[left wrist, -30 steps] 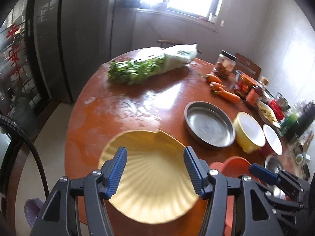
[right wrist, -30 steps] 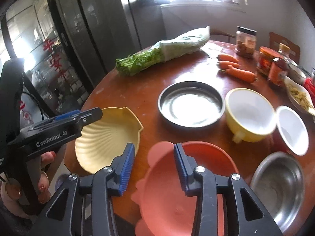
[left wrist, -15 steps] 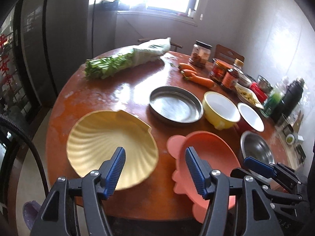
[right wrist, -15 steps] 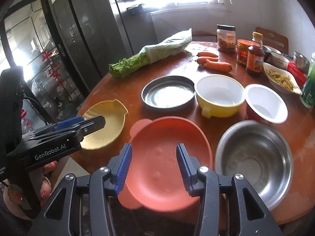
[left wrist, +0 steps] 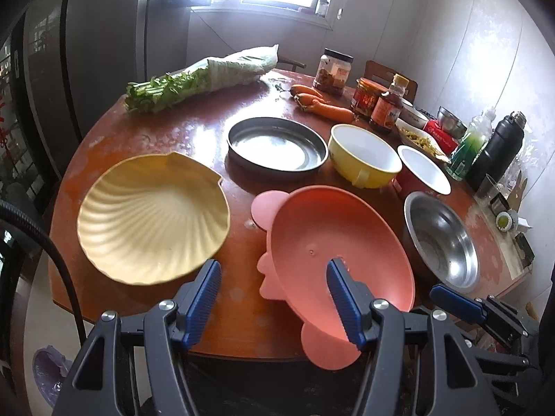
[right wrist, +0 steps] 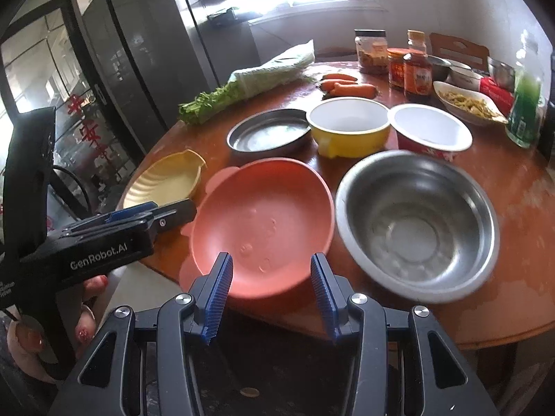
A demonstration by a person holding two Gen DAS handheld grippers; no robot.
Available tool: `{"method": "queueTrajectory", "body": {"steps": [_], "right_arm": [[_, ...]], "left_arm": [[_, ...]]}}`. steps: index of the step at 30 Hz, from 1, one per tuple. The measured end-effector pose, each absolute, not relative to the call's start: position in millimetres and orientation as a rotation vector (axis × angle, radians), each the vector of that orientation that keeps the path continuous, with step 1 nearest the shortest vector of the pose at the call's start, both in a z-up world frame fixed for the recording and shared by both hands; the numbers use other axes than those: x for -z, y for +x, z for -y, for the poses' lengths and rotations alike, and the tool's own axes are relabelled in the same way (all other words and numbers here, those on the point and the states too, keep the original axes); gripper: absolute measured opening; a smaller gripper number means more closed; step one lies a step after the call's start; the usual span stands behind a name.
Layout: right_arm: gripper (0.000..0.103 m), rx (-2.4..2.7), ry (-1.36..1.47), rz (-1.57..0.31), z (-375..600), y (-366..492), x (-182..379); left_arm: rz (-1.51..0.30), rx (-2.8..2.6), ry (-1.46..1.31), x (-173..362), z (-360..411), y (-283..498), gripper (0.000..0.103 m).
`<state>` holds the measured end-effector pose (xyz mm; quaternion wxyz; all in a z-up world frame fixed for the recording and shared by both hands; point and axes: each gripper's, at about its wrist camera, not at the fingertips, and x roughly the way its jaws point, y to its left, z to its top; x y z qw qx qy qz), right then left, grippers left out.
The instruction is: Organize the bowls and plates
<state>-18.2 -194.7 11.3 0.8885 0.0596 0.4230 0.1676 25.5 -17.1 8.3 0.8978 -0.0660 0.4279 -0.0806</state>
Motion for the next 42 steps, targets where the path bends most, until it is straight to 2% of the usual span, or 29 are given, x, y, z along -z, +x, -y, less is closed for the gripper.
{"method": "queueTrajectory", "body": {"steps": [15, 18, 21, 22, 26, 42], "right_arm": [[0.048, -0.29, 0.18, -0.896, 205, 0, 13], [0.045, -0.288, 0.173, -0.887, 203, 4, 16], [0.039, -0.288, 0.151, -0.881, 199, 8, 17], [0.038, -0.29, 0.142, -0.879, 197, 9, 18], [0.035, -0.28, 0.115, -0.879, 194, 11, 19], [0.035, -0.288, 0.082, -0.828, 186, 2, 3]], "left_arm": [[-0.937, 0.176, -0.123, 19, 30, 44, 0.063], [-0.955, 0.183, -0.139, 25, 30, 51, 0.063], [-0.949, 0.184, -0.121, 26, 33, 53, 0.049], [-0.947, 0.187, -0.104, 26, 36, 53, 0.048], [-0.939, 0.16, -0.037, 27, 43, 50, 0.046], [-0.87, 0.166, -0.059, 3, 30, 31, 0.046]]}}
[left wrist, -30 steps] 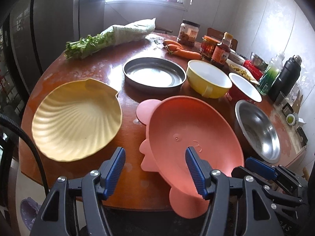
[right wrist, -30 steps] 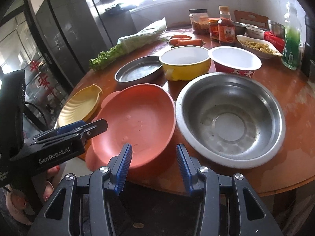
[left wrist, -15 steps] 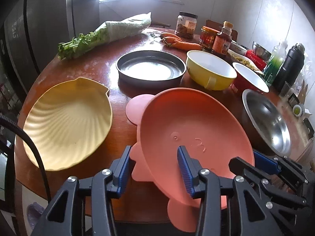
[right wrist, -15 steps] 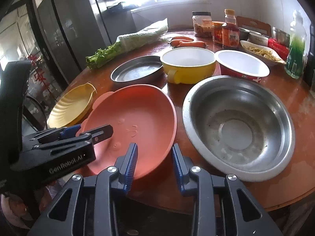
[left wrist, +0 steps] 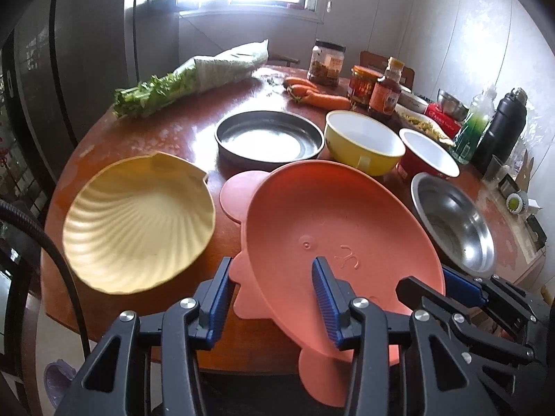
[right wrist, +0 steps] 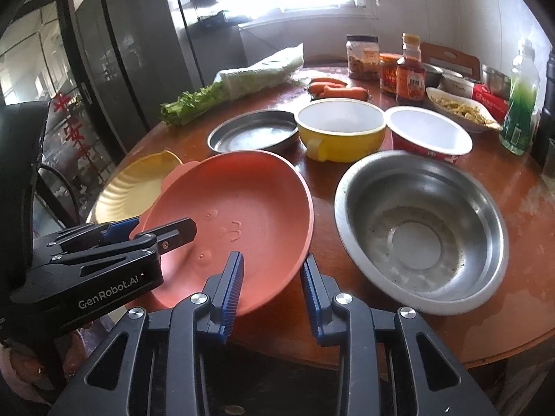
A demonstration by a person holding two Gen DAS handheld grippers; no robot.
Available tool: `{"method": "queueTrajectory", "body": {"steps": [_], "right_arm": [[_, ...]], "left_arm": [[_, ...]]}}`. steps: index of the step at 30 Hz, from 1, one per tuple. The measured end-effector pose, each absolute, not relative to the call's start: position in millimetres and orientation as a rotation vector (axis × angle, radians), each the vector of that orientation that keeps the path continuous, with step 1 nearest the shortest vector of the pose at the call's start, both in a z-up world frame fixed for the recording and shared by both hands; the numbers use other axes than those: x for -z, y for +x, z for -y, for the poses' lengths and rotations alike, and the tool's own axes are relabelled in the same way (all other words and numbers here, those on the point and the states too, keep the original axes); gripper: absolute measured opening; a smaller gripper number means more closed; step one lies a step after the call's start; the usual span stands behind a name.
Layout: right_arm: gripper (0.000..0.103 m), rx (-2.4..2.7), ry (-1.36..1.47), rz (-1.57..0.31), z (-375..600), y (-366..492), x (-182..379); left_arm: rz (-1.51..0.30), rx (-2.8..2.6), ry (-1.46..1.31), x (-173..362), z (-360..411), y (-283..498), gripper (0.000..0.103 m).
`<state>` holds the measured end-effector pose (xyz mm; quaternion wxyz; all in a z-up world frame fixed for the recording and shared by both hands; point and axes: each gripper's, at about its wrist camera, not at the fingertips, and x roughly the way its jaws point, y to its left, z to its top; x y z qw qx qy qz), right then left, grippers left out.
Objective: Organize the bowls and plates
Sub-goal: 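Lift the pink pig plate with the right tool over the yellow shell plate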
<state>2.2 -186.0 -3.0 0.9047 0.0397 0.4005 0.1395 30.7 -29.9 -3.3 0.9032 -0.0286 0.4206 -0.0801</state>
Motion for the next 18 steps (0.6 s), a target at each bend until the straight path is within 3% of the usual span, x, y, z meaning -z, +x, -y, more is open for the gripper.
{"method": "queueTrajectory", "body": {"steps": [18], "right_arm": [[0.035, -0.453, -0.001, -0.716, 112, 21, -31]], "left_arm": [[-0.787, -0.042, -0.115, -25, -44, 24, 0.046]]}}
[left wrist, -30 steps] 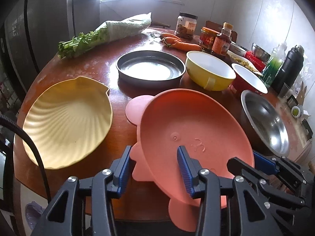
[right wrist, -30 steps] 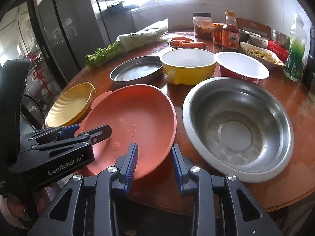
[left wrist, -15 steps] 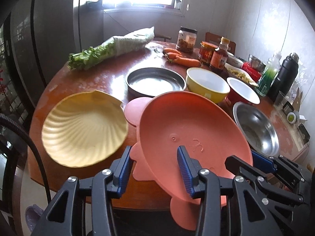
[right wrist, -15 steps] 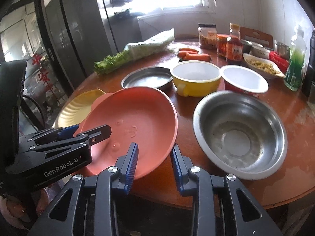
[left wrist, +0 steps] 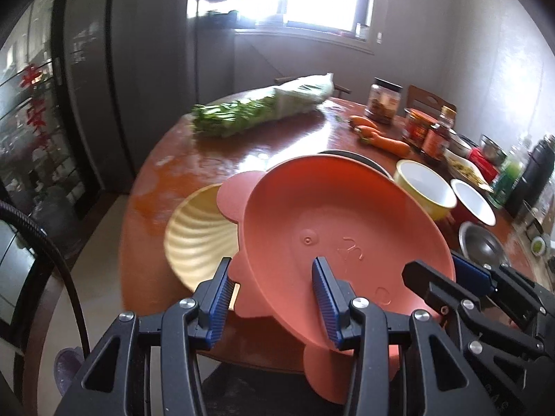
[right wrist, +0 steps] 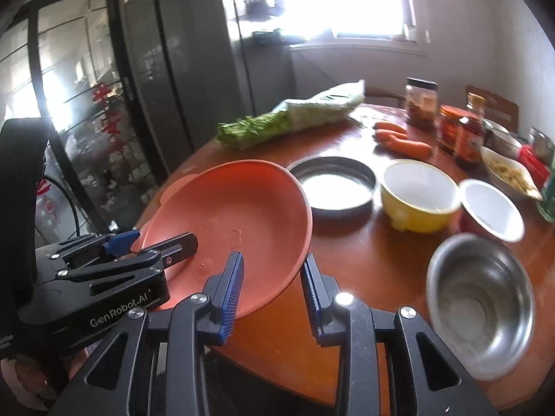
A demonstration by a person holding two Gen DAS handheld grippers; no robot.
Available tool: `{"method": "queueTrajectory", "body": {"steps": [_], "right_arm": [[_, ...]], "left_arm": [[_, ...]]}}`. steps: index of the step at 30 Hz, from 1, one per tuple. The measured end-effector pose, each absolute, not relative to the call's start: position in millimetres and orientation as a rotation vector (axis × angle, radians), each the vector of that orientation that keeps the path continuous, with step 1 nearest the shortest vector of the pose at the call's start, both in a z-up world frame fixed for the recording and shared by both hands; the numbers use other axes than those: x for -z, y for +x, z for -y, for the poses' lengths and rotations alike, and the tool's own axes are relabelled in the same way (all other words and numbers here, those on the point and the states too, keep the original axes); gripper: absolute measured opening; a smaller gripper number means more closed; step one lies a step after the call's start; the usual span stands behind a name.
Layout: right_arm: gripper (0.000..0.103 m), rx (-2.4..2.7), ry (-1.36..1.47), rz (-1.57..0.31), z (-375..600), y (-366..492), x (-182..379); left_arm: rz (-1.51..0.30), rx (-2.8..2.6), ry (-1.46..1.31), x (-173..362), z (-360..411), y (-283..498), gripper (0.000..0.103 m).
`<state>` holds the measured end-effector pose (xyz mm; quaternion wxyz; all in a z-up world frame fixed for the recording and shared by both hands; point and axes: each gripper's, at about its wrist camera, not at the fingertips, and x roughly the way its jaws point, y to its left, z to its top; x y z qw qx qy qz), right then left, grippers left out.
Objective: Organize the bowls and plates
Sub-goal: 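Lift the pink pig plate with the right tool over the yellow shell plate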
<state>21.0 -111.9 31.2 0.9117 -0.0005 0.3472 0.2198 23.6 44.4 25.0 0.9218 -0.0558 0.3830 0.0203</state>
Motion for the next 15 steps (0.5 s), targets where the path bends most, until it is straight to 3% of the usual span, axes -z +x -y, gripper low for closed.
{"method": "queueTrajectory", "body": {"steps": [15], "right_arm": [[0.035, -0.57, -0.1, -0.717, 47, 59, -29]], "left_arm": [[-0.794, -0.17, -0.174, -17, -92, 34, 0.046]]}}
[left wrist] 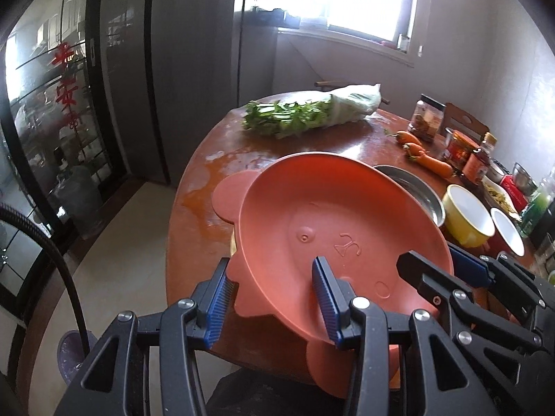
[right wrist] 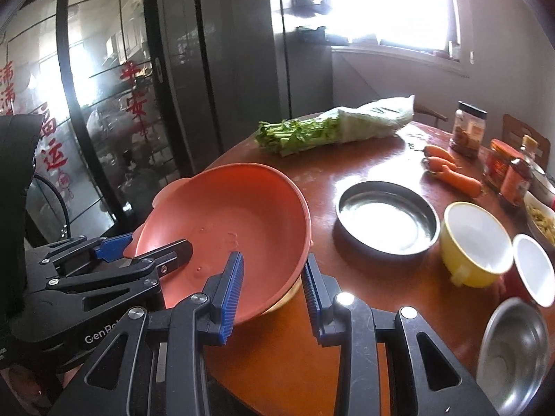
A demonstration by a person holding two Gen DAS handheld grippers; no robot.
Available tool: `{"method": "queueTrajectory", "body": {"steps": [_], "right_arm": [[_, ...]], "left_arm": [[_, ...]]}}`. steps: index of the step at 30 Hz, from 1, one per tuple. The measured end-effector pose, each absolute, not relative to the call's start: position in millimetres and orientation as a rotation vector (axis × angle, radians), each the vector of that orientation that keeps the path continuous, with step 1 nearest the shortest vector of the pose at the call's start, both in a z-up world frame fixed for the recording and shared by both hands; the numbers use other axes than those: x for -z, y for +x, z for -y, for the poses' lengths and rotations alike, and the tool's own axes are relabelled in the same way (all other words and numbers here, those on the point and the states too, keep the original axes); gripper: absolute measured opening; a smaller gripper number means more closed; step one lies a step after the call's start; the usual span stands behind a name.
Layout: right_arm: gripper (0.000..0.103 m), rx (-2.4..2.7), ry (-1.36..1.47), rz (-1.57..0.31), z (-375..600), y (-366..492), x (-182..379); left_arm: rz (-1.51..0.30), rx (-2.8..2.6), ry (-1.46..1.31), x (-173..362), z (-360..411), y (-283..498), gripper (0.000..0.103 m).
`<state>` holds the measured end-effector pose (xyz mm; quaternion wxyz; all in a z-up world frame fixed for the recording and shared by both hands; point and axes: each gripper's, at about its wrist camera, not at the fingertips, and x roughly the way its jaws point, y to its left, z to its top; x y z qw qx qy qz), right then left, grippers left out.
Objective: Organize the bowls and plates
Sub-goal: 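Lift the pink pig plate with the right tool over the yellow shell plate, then lower the pink plate onto the yellow shell plate and open the right tool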
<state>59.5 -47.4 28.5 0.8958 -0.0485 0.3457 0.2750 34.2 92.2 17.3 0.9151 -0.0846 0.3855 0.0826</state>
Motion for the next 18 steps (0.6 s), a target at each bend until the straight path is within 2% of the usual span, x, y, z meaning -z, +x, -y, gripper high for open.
{"method": "queueTrajectory", "body": {"steps": [18], "right_arm": [[0.036, -0.581, -0.106, -0.829, 34, 98, -2]], "left_arm": [[-0.885, -0.204, -0.167, 5, -96, 71, 0.046]]}}
